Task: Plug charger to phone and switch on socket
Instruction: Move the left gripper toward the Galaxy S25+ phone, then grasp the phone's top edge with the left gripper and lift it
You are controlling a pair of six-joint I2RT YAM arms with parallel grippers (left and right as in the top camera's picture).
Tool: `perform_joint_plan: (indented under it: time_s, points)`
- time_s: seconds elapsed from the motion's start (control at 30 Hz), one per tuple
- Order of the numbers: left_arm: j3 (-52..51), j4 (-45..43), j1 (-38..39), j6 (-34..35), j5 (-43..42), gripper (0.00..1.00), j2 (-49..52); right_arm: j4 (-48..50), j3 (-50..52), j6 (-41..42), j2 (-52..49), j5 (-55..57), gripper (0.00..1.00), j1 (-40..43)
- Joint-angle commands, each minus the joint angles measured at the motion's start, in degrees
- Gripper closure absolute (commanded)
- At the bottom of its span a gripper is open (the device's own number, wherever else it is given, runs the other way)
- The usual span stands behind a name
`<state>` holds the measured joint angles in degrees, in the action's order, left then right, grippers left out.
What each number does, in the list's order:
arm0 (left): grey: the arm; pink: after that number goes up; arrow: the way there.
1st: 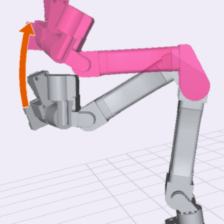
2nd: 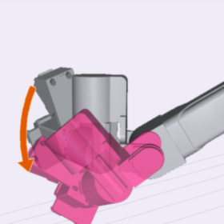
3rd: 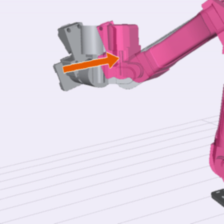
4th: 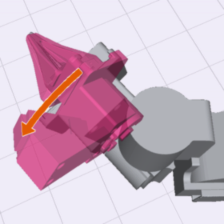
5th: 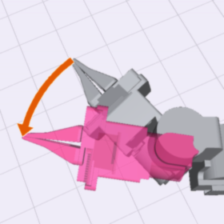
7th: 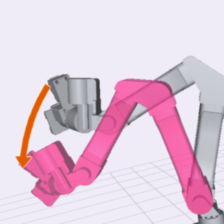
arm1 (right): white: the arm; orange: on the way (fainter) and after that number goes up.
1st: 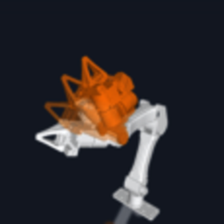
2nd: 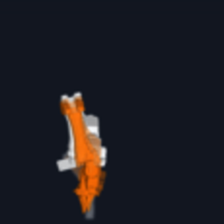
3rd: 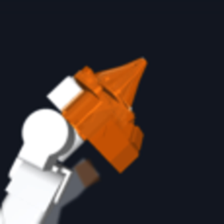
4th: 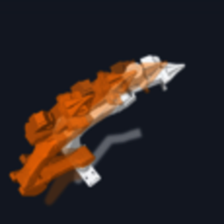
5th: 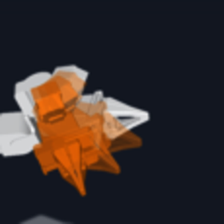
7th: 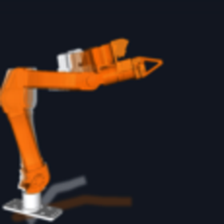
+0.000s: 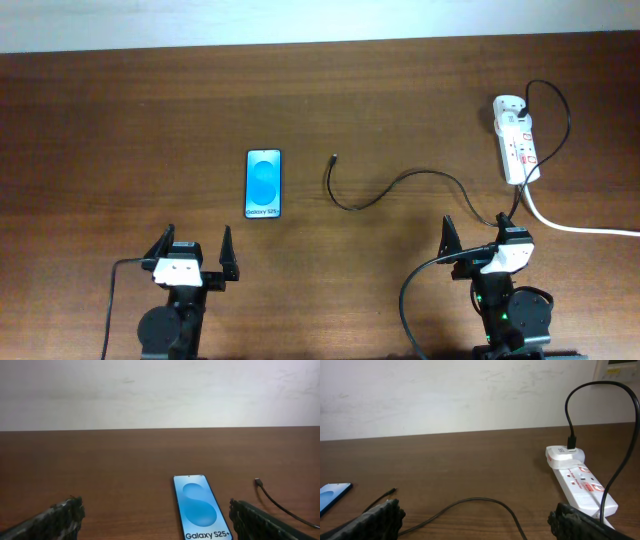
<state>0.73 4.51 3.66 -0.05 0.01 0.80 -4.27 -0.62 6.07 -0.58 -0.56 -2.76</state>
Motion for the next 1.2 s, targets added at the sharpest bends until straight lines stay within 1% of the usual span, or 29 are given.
perform_joint_plan:
  time_s: [0.0,0.03,0.1,0.13,0.2,0.23,0.3,0.4,0.43,0.47,0.53,0.67,0.7,0.77,0.8,0.83,0.9,0.93,1.0,1.03,1.1,1.13,1.17]
  points:
    - [-0.22,0.28,-0.35,-0.87,0.61,0.01,-0.46,-0.26,0.31,0.39,0.37,-0.31,0.02,0.17]
    - [-0.2,-0.68,-0.35,-0.85,1.2,0.01,-0.46,-0.28,0.31,0.39,0.37,-0.31,0.02,0.17]
    - [-0.2,-4.09,-0.35,-0.85,-4.68,0.01,-0.44,-0.26,0.31,0.39,0.37,-0.31,0.02,0.17]
    - [-0.2,-5.99,-0.35,-0.39,-5.51,0.01,-0.11,-0.28,0.31,0.39,0.37,-0.31,0.02,0.17]
    - [0.59,-9.7,-0.35,0.92,-10.62,0.01,2.73,-0.28,0.31,0.39,0.37,-0.31,0.02,0.17]
    - [1.9,-9.62,-0.35,0.92,-11.58,0.01,4.48,-0.28,0.31,0.39,0.37,-0.31,0.02,0.17]
    - [8.74,-9.66,-0.35,0.85,-12.31,0.01,13.33,-0.28,0.31,0.39,0.37,-0.31,0.02,0.17]
    - [21.94,-9.62,-0.35,0.81,-14.73,0.01,30.86,-0.28,0.31,0.39,0.37,-0.31,0.02,0.17]
    - [29.0,-7.96,-0.35,0.63,-15.34,0.01,39.8,-0.28,0.31,0.39,0.37,-0.31,0.02,0.17]
    - [34.56,-5.27,-0.35,0.61,-15.34,0.0,46.16,-0.28,0.31,0.39,0.37,-0.31,0.02,0.17]
    - [42.82,-0.28,-0.35,0.55,-15.34,0.01,54.71,-0.26,0.31,0.39,0.37,-0.31,0.02,0.17]
    - [63.6,15.26,-0.33,0.39,-15.52,0.01,73.5,-0.28,0.31,0.39,0.37,-0.31,0.02,0.17]
    - [71.47,22.12,-0.31,-0.11,-15.52,0.01,79.49,-0.28,0.31,0.39,0.37,-0.31,0.01,0.17]
    - [85.4,34.23,-0.31,-4.85,-15.47,0.01,89.09,-0.28,0.31,0.39,0.37,-0.31,0.02,0.17]
    - [92.13,39.54,-0.31,-4.87,-15.5,0.01,93.22,-0.28,0.31,0.39,0.37,-0.31,0.02,0.17]
    - [101.26,47.34,-0.11,-6.58,-15.69,0.01,98.9,-0.26,0.31,0.39,0.37,-0.31,0.02,0.17]
    - [112.63,58.6,1.18,-7.41,-15.69,0.01,107.14,-0.28,0.31,0.39,0.37,-0.31,0.02,0.17]
    - [113.39,60.24,1.99,-7.34,-15.76,0.01,108.69,-0.26,0.31,0.39,0.37,-0.31,0.02,0.17]
    - [113.37,60.39,3.06,-7.39,-9.57,0.01,109.35,-0.28,0.31,0.39,0.37,-0.31,0.02,0.17]
    - [113.37,59.36,3.06,-7.32,-8.87,0.01,109.35,-0.28,0.31,0.39,0.37,-0.31,0.02,0.17]
    - [113.37,59.04,3.1,-6.99,-11.39,0.01,109.7,-0.28,0.31,0.39,0.37,-0.31,0.02,0.17]
    - [113.37,59.71,3.45,-4.33,-11.37,0.01,110.97,-0.28,0.31,0.39,0.37,-0.31,0.02,0.17]
    - [113.35,61.79,4.61,0.02,-10.62,0.01,114.2,-0.28,0.31,0.39,0.37,-0.31,0.02,0.17]
